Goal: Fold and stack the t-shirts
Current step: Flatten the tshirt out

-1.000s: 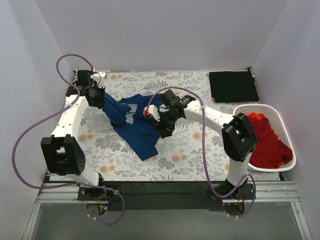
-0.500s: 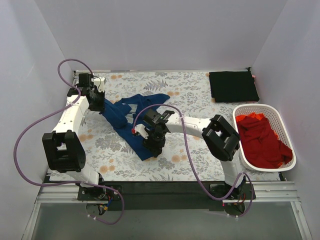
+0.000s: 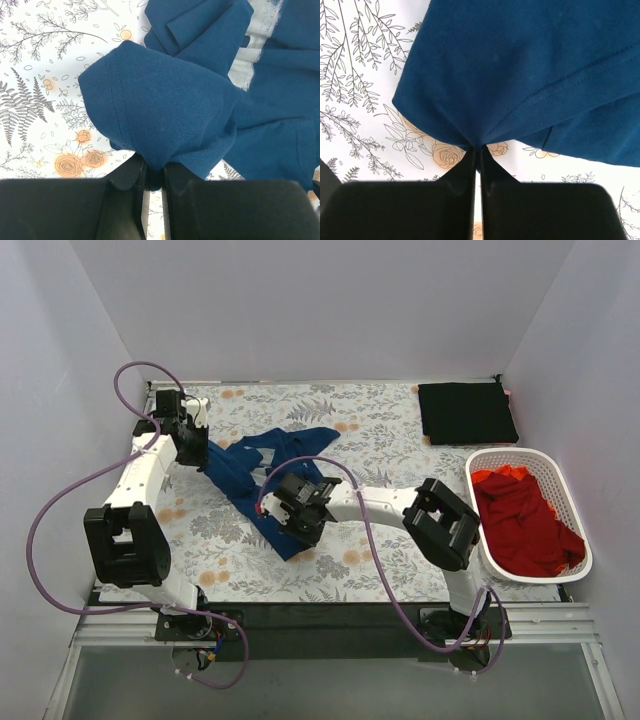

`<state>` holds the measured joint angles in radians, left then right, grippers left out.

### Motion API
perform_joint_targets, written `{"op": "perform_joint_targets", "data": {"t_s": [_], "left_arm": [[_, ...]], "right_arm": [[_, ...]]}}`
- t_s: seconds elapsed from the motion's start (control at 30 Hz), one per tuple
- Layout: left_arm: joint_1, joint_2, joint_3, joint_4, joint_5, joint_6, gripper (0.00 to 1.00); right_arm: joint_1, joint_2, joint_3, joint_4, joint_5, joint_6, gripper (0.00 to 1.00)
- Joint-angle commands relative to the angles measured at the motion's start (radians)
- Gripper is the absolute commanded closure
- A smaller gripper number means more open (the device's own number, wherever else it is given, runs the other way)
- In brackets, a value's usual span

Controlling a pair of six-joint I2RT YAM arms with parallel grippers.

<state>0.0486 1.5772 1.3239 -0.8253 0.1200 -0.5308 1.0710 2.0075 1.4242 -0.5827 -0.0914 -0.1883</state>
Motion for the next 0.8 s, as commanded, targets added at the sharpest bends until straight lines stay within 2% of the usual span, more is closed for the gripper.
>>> {"op": "perform_joint_targets", "data": {"t_s": [0.0, 0.07, 0.13, 0.23, 0.3, 0.33, 0.4, 0.43, 0.5, 0.63, 0.77], "left_arm": [[0.01, -0.062, -0.008, 0.018, 0.018, 0.003, 0.9], [0.011, -0.065, -0.02, 0.014, 0.047, 0.005, 0.89], [0.013, -0.068, -0.035, 0.002, 0.145, 0.025, 0.89], [0.013, -0.042, -0.058, -0.05, 0.288, 0.078, 0.89], [0.013, -0.017, -0.064, -0.098, 0.32, 0.12, 0.88], [0.013, -0.008, -0.077, -0.118, 0.375, 0.147, 0.83], [0.013, 0.01, -0.091, -0.181, 0.426, 0.237, 0.74], [0.014, 0.009, -0.101, -0.213, 0.444, 0.264, 0.64], [0.022, 0.006, -0.138, -0.245, 0.448, 0.342, 0.56], [0.072, -0.016, -0.166, -0.299, 0.432, 0.403, 0.54], [0.097, -0.019, -0.137, -0.356, 0.535, 0.474, 0.53]], "right_arm": [[-0.04, 0.016, -0.146, 0.003, 0.114, -0.013, 0.99], [-0.121, -0.041, -0.224, 0.006, 0.117, -0.052, 0.99], [-0.225, -0.153, -0.278, -0.002, 0.125, -0.097, 0.99], [-0.356, -0.324, -0.3, -0.042, 0.166, -0.244, 0.99], [-0.414, -0.382, -0.306, -0.051, 0.179, -0.297, 0.99], [-0.451, -0.409, -0.311, -0.058, 0.188, -0.327, 0.99], [-0.471, -0.476, -0.327, -0.066, 0.217, -0.393, 0.99], [-0.477, -0.496, -0.338, -0.069, 0.223, -0.413, 0.99], [-0.477, -0.547, -0.393, -0.069, 0.231, -0.444, 0.99], [-0.477, -0.599, -0.473, -0.091, 0.217, -0.464, 0.99], [-0.477, -0.624, -0.482, -0.109, 0.191, -0.447, 0.99]]}}
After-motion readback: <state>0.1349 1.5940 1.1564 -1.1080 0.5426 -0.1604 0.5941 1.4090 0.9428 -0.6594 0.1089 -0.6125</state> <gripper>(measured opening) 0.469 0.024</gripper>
